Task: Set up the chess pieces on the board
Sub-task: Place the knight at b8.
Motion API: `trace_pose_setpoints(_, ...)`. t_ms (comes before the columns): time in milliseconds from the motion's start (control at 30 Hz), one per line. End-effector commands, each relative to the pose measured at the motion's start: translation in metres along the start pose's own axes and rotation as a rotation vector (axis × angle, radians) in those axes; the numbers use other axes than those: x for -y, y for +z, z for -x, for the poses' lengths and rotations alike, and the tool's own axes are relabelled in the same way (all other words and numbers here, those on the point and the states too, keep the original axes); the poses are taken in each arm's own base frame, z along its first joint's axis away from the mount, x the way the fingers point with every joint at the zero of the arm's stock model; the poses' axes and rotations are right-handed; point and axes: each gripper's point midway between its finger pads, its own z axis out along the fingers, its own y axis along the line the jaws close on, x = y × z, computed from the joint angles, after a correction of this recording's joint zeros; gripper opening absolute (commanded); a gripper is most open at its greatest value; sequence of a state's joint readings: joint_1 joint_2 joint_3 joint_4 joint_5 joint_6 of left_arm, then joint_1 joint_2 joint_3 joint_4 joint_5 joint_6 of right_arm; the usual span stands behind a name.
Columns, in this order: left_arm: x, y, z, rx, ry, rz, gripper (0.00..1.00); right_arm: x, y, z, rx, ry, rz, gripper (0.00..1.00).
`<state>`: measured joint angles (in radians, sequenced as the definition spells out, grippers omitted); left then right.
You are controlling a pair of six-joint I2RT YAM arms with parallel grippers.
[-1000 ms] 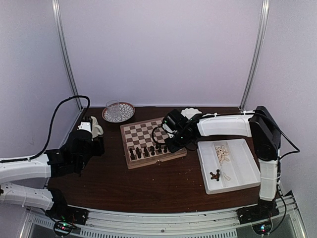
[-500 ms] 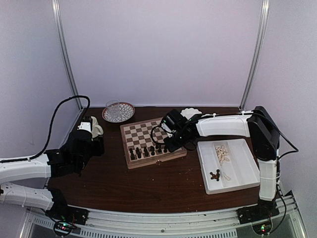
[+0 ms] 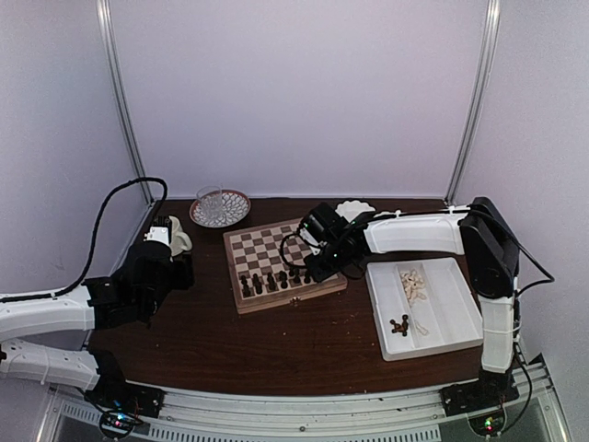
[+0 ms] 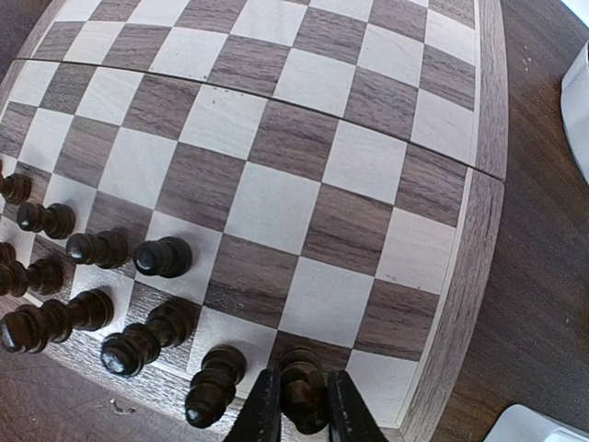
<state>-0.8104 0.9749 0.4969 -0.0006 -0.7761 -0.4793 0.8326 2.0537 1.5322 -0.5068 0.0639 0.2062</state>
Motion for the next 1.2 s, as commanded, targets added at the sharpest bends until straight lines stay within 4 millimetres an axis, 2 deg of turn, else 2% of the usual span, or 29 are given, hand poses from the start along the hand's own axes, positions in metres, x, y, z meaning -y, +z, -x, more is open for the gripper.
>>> trace_pose_setpoints(0,0.002,0.0,0.009,0.026,-0.023,-0.014,0.7,0.004,0.0,-0.003,-0.008,-0.008,-0.019,0.15)
trace_pose_setpoints(333,0.002,0.0,0.009,0.024,-0.024,-0.011,0.7,0.005,-0.003,-0.002,-0.006,-0.009,-0.024,0.18)
trace_pose_setpoints(500,0.001,-0.001,0.009,0.025,-0.027,-0.012,0.7,0.005,-0.007,-0.001,0.006,-0.002,-0.019,0.31)
trace_pose_setpoints(800,0.001,-0.001,0.01,0.024,-0.027,-0.012,0.7,0.006,-0.017,0.004,0.03,0.003,-0.01,0.33)
trace_pose_setpoints(1000,0.001,-0.001,0.01,0.024,-0.022,-0.012,0.7,0.015,-0.036,0.004,0.072,0.016,-0.036,0.33)
trace_pose_setpoints(1100,0.001,-0.001,0.01,0.022,-0.021,-0.009,0.7,0.022,-0.053,0.001,0.105,0.028,-0.047,0.34)
trace_pose_setpoints(1167,0.001,-0.001,0.01,0.019,-0.016,-0.009,0.7,0.027,-0.071,-0.001,0.135,0.044,-0.051,0.34)
